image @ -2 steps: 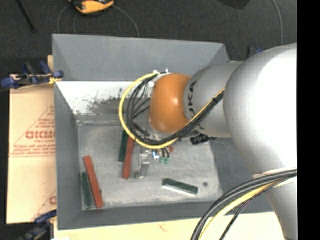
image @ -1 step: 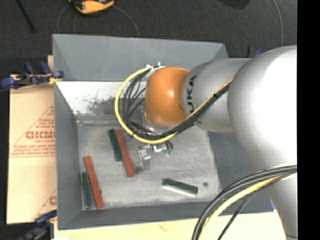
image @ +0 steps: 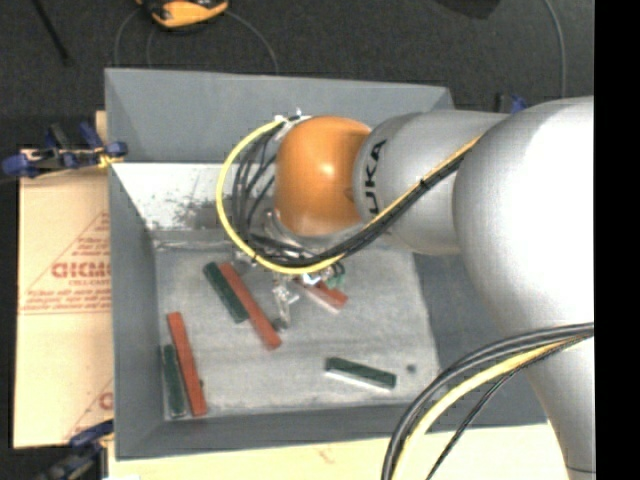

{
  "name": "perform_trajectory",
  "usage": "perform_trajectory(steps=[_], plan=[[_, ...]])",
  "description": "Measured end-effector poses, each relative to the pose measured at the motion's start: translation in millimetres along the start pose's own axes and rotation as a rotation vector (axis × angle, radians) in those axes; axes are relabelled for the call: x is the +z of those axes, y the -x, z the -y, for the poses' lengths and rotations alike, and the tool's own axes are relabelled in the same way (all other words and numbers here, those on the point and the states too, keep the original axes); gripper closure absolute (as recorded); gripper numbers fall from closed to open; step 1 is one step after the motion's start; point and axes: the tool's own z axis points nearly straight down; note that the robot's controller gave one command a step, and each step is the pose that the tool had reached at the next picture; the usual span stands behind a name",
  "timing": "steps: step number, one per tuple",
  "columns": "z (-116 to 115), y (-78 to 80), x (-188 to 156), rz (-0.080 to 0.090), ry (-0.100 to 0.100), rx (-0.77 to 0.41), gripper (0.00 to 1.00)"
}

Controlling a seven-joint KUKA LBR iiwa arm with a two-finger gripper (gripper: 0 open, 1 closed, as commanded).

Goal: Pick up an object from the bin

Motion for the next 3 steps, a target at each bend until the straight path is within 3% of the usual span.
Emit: perform_trajectory(steps=[1, 2, 3], plan=[[-26.1, 19.2, -4.5, 0.001, 0.001, -0.049, 0.00], [-34.8, 33.6, -4.0, 0.002, 0.002, -0.062, 0.00], [-46.7, 43.5, -1.4, 0.003, 0.003, 0.094, 0.00]])
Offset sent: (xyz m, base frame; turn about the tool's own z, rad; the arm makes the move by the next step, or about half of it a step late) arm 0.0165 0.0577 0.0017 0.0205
